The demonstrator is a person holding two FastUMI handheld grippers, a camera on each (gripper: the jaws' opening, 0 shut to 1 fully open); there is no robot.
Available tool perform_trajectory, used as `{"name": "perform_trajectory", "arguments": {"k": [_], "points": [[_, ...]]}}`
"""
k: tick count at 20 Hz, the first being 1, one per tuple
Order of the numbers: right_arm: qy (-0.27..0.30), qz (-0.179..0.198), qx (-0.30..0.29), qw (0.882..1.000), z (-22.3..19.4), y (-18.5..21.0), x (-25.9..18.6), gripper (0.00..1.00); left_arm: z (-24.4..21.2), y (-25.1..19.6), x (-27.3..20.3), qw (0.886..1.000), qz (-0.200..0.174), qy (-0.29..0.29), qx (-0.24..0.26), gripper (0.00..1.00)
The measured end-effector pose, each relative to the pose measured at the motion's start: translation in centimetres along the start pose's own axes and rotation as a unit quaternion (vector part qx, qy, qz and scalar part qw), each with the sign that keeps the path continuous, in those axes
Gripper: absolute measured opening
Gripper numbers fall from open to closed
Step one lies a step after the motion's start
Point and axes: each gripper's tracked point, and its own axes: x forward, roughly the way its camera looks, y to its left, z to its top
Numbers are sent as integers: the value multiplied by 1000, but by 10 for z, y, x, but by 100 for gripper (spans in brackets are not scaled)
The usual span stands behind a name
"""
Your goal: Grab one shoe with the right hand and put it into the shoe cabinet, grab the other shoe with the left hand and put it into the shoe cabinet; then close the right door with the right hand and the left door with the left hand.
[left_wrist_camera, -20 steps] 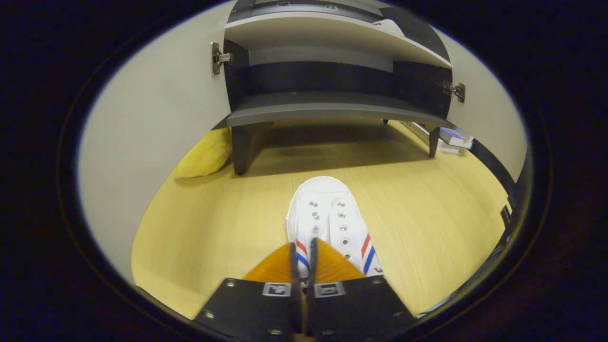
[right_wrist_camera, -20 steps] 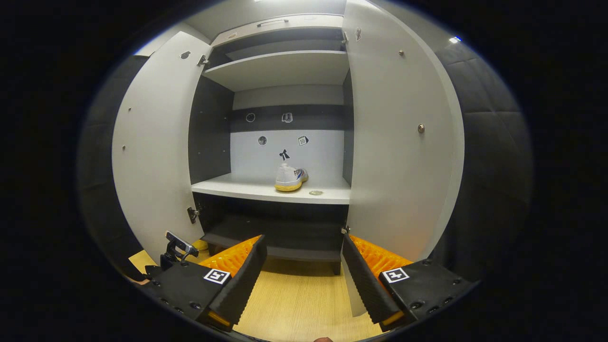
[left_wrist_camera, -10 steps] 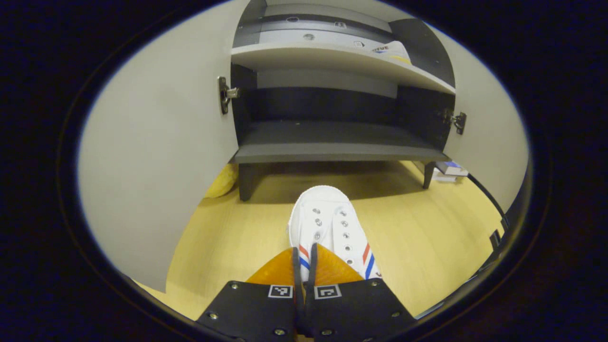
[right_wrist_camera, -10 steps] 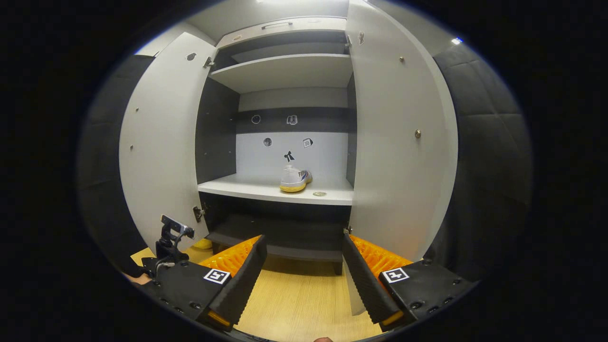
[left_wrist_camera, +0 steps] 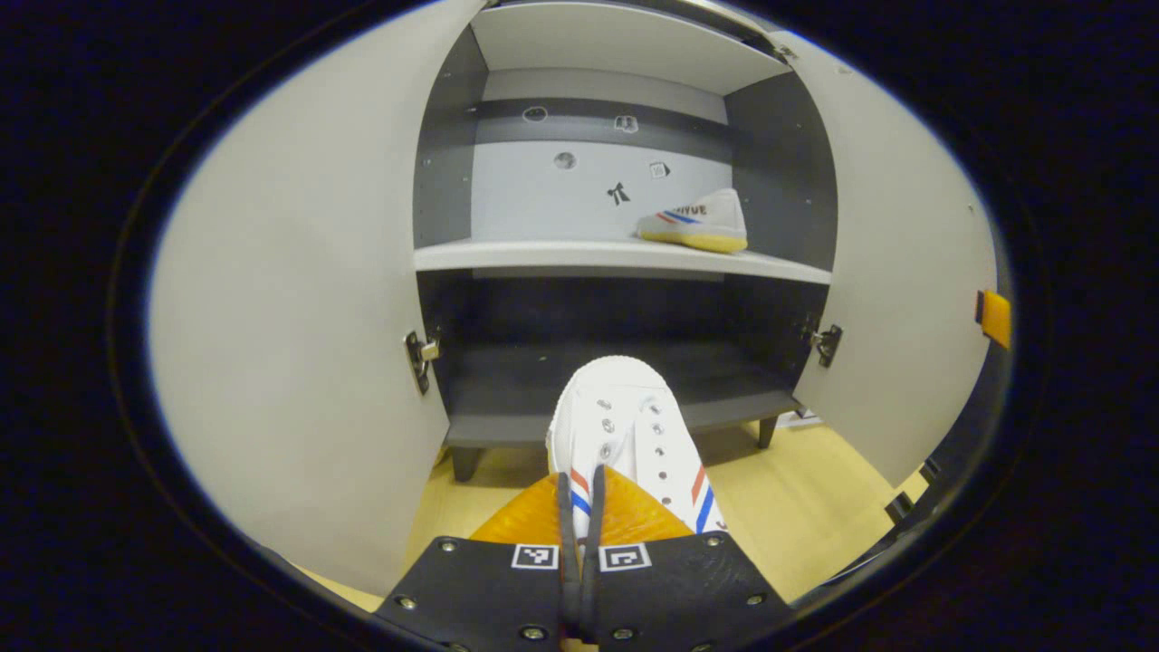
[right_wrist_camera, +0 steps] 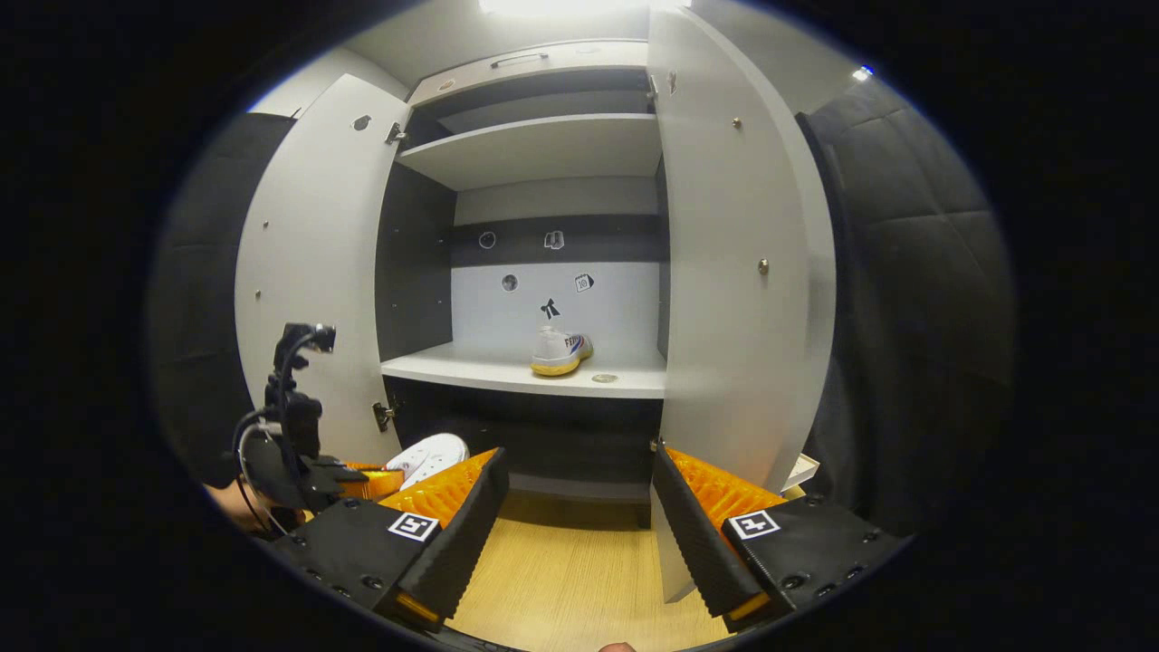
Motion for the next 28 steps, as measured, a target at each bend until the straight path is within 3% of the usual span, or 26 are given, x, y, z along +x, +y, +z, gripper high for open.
{"name": "perform_trajectory", "arguments": {"k": [7,14,21,28], "points": [[-2,-9,16,1000,-2,-12,-11,100,5,1,-16,997,-14,-73,10,1],[-7,-36,19,999,0,-23,-25,100,10,1,-19,994,-8,-107,13,1],[-4,-64,22,998,-5,-29,-28,100,9,1,-22,992,-6,-129,9,1],[6,-79,18,997,-11,-26,-26,100,9,1,-21,994,4,-113,12,1]]}}
